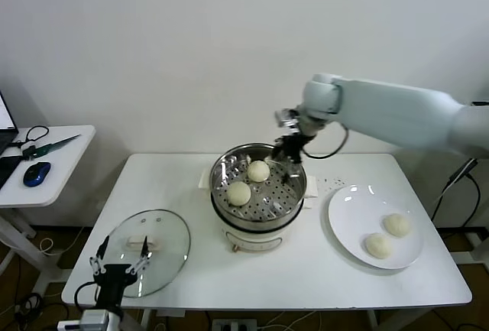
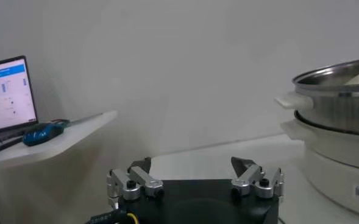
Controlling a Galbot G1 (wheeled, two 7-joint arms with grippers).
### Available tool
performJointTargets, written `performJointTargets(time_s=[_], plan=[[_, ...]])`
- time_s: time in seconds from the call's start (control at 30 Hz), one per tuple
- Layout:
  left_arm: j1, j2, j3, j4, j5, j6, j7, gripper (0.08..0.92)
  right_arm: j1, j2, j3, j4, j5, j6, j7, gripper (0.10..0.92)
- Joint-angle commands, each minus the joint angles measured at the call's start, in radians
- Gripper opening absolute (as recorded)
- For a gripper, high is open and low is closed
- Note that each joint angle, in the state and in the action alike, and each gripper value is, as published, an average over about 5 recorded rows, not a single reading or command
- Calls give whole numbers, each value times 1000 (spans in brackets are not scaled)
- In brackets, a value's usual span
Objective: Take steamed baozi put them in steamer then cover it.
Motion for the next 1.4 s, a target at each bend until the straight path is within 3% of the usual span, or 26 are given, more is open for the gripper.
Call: performJointTargets(time_s=[0.03, 0.3, 0.5, 0.83, 1.4], plan=[[-3, -7, 5, -3, 7, 5, 1, 823, -4, -362, 21, 141, -167, 23, -37, 823], [5, -12, 6, -12, 15, 7, 1, 823, -288, -523, 153, 124, -355, 41, -39, 823], [9, -15, 6, -12, 22, 8, 1, 823, -480, -559, 284, 96, -458, 64, -42, 823], [12, -23, 2, -5, 31, 8, -1, 823, -669, -511, 428, 18, -538, 90, -37, 823], [9, -30, 0, 6, 45, 10, -2, 823, -689, -386, 443, -67, -554, 97, -30, 823]])
